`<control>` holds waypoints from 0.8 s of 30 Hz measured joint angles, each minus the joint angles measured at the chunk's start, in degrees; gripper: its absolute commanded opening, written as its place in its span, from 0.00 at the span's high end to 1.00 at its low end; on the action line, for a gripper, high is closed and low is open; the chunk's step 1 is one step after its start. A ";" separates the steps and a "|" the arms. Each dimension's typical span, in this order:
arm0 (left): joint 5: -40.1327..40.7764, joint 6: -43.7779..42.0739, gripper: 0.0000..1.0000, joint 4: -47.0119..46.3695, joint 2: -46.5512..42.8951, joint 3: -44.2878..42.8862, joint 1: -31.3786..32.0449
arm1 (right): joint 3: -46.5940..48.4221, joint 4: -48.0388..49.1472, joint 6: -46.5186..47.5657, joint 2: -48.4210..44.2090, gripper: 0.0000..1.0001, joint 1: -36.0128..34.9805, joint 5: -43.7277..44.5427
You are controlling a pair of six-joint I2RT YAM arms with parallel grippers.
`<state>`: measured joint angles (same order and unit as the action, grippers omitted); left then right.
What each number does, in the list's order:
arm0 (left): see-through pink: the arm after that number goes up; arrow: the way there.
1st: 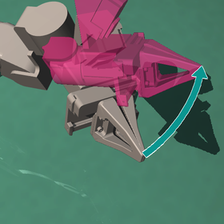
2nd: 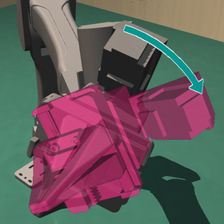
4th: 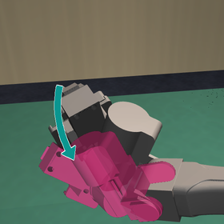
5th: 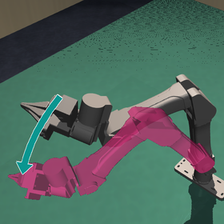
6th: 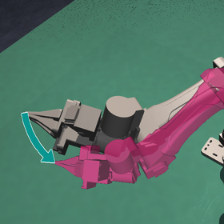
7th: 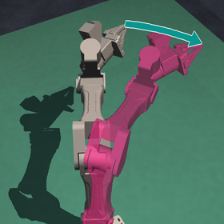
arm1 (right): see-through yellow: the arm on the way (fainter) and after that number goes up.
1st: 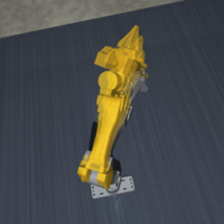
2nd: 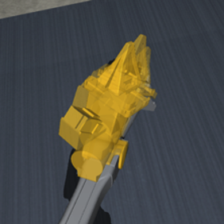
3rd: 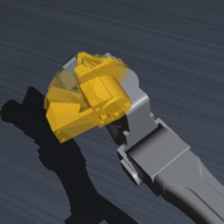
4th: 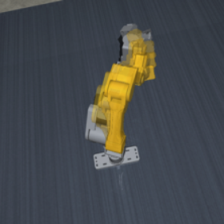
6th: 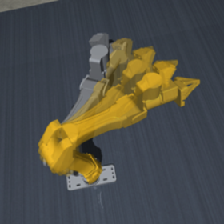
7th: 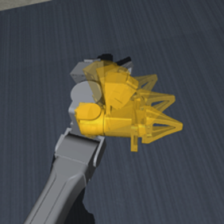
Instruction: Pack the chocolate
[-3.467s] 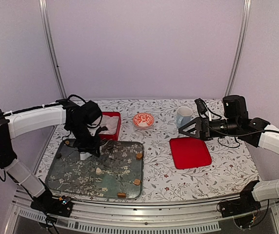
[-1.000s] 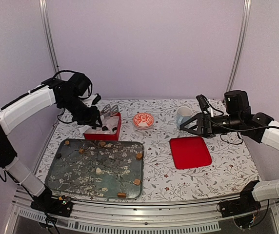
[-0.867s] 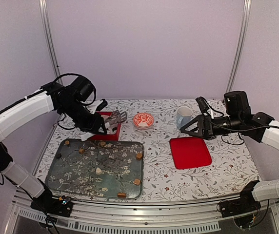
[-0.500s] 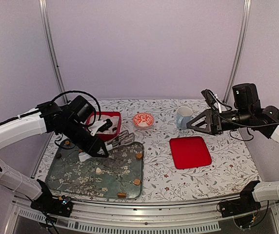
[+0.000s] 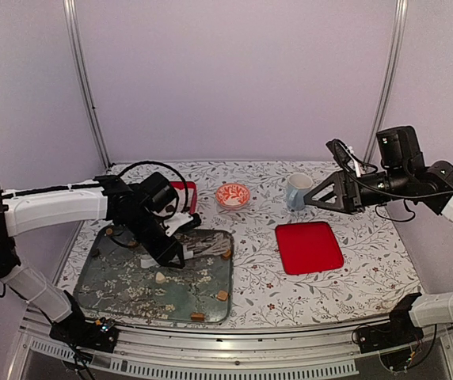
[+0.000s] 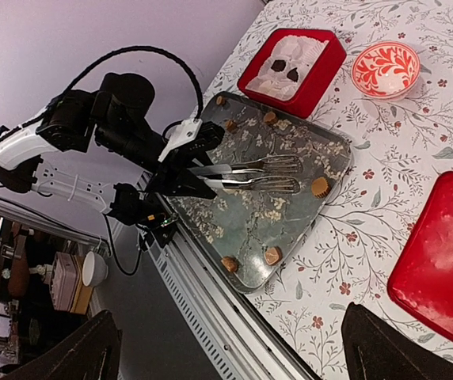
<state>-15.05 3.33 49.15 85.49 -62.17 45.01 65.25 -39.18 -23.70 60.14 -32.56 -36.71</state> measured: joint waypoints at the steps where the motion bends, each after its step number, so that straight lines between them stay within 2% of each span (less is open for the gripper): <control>1: 0.07 -0.61 0.64 -0.37 0.39 0.00 0.13 | 0.04 -0.35 0.37 0.31 0.01 0.00 0.04; 9: 1.51 -3.50 0.65 -1.66 2.91 0.44 1.92 | 1.20 -1.03 1.44 0.72 0.01 0.00 0.15; 16: 6.10 -4.33 0.61 -2.86 4.59 2.38 2.23 | 0.59 0.90 1.40 0.79 0.01 0.00 -1.03; 24: 9.29 -6.82 0.61 -4.26 8.83 1.07 2.25 | 0.52 2.40 1.46 2.62 0.01 0.00 -1.55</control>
<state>-5.76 -3.49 44.88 94.32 -61.10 47.27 65.78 -36.77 -22.24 62.76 -32.56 -38.26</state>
